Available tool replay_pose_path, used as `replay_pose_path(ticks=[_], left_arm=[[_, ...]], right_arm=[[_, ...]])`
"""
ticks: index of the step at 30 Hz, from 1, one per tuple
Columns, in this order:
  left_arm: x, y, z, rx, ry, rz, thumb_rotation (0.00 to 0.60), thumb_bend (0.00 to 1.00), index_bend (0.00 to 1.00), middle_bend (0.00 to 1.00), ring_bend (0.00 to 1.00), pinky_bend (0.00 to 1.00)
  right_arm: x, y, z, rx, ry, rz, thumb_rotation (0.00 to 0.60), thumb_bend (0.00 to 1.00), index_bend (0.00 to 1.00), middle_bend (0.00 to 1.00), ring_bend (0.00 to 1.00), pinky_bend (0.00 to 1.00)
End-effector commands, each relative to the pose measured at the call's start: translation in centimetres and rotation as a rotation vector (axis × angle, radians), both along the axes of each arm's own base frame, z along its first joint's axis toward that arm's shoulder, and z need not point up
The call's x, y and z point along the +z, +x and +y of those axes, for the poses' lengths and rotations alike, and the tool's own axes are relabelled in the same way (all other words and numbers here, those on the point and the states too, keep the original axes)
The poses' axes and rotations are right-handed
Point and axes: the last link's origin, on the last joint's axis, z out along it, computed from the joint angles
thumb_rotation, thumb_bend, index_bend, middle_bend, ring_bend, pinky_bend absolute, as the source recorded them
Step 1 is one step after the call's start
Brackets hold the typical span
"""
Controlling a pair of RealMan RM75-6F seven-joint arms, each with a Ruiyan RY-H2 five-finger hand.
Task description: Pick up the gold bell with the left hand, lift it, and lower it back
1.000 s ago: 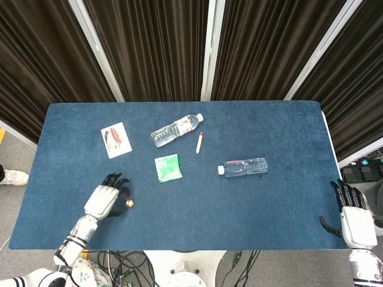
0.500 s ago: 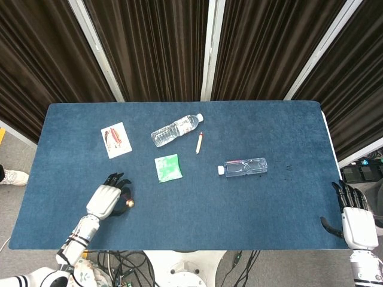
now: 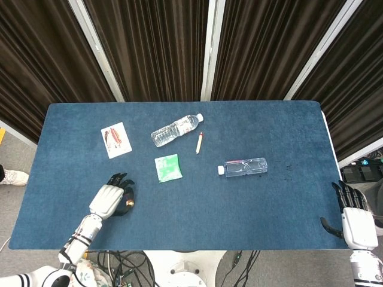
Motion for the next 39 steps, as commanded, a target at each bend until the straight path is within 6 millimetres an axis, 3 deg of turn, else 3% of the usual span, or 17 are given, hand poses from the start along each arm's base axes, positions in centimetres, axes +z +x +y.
replay_pose_path(ticks=[1, 39], left_arm=[[-0.05, -0.06, 0.01, 0.002, 0.0, 0.003, 0.6, 0.34, 0.49, 0.22, 0.01, 0.04], [-0.24, -0.22, 0.18, 0.021, 0.003, 0.015, 0.6, 0.37, 0.54, 0.25, 0.02, 0.04]], right_arm=[[0.01, -0.02, 0.02, -0.001, 0.0, 0.0, 0.6, 0.17, 0.0, 0.0, 0.0, 0.0], [0.0, -0.03, 0.02, 0.0, 0.0, -0.001, 0.6, 0.17, 0.0, 0.0, 0.0, 0.0]])
